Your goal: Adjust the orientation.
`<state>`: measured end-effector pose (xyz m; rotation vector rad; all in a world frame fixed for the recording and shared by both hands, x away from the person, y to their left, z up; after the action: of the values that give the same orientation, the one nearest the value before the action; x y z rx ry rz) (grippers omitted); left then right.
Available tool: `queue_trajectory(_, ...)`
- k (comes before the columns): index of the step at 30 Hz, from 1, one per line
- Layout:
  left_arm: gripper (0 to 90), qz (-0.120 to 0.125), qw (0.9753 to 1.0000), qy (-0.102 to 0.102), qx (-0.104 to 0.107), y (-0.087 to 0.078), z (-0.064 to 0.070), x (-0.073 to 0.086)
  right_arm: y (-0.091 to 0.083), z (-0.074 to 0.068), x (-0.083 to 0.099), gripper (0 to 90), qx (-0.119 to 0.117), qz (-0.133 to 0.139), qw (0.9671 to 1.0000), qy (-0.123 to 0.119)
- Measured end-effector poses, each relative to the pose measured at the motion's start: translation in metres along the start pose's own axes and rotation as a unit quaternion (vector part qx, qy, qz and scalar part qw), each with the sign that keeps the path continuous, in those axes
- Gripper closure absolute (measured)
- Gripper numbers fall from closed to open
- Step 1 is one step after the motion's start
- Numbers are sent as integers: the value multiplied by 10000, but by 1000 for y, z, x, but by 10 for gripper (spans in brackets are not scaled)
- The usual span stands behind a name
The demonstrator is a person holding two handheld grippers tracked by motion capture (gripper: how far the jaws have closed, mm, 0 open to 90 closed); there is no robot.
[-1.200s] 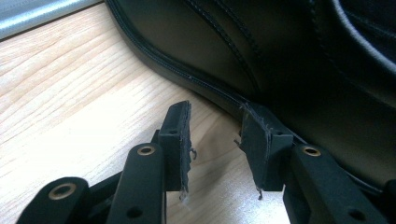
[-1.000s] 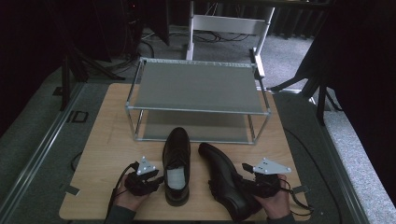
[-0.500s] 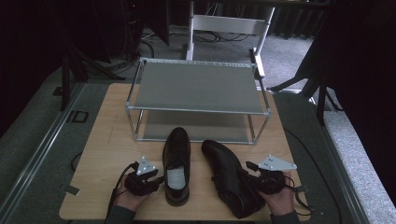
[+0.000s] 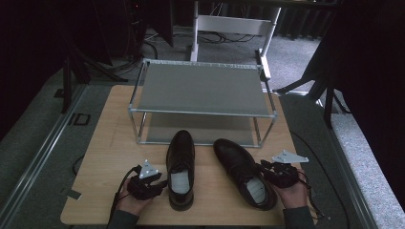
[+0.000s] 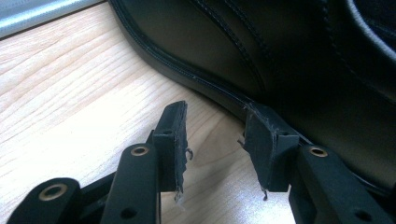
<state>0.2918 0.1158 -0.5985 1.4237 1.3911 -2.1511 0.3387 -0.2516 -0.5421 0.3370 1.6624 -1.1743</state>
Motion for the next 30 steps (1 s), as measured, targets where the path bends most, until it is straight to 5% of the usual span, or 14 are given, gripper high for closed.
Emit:
queue_trajectory(10,572,44,10000,-54,57,0,-2,1,11,25,15,726,-4,-213,9986,476)
queue_trajectory(14,565,58,9999,-63,55,1,-2,1,-6,33,9,651,181,9,9983,547)
queue_trajectory(16,563,55,10000,-53,61,1,-3,1,-16,33,5,626,65,162,9980,607)
queue_trajectory(23,556,92,9999,-123,30,4,-6,-1,-34,24,2,551,-214,244,9987,399)
queue_trajectory(30,556,97,9998,-94,-142,8,-13,-6,-31,9,7,514,-529,-20,9986,-9)
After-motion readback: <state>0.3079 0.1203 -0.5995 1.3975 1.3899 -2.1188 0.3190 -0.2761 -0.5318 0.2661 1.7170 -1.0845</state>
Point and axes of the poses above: each handheld gripper's, and its own axes: y roughly forward along the jaws, x roughly out of its underside, z roughly to its right, the point moved 8 cm from there along y, roughly forward along the jaws, and after that the axes turned 9 degrees about z, right-handed, at the moved point
